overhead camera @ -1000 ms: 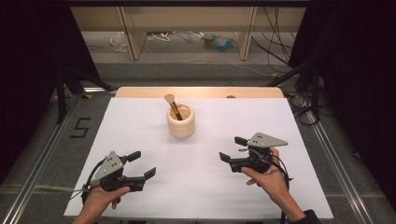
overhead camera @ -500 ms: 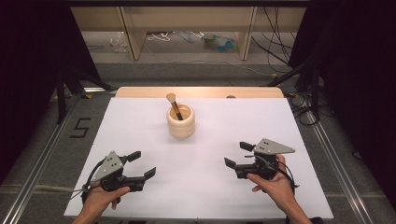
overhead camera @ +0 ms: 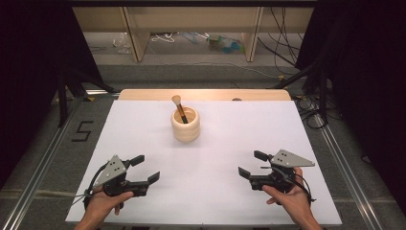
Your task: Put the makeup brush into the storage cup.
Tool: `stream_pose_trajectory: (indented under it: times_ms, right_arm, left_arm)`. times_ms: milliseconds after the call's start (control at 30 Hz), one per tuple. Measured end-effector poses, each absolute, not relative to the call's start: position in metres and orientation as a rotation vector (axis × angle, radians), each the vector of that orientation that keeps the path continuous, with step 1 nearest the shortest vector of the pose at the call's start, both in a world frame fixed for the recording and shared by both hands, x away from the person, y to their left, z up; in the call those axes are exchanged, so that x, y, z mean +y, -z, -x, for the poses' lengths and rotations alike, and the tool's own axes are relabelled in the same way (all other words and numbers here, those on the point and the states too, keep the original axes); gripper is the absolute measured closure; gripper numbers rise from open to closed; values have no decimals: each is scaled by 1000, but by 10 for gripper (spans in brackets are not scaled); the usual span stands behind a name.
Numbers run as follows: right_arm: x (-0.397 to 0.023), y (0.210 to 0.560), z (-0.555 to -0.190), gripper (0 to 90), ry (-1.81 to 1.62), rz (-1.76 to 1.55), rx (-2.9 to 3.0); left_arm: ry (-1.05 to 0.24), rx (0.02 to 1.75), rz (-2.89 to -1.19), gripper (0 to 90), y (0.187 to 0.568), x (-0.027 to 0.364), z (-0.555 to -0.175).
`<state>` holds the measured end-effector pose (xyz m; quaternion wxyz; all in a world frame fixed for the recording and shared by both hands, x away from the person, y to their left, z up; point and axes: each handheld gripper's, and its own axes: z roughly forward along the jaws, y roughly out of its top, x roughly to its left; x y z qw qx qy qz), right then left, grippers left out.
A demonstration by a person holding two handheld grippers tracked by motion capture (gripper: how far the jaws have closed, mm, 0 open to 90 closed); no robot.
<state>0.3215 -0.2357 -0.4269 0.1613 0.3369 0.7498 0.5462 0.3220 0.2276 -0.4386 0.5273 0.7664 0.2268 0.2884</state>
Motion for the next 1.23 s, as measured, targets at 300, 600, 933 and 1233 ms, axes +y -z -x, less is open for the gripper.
stream_pose_trajectory:
  times_ms: [300, 600, 933, 1233]
  right_arm:
    - [-234, 430, -314, 171, -1511, -937, 2180]
    - [-234, 428, -313, 171, -1536, -923, 2184]
    - [-233, 429, -314, 171, -1540, -910, 2162]
    - [-234, 428, -314, 171, -1531, -914, 2178]
  left_arm:
    - [-693, 557, -1837, 178, 438, 228, -321]
    - [-693, 557, -1837, 178, 438, 228, -321]
    - [-693, 557, -1837, 178, 438, 228, -321]
    - [-692, 548, -1833, 178, 438, 228, -322]
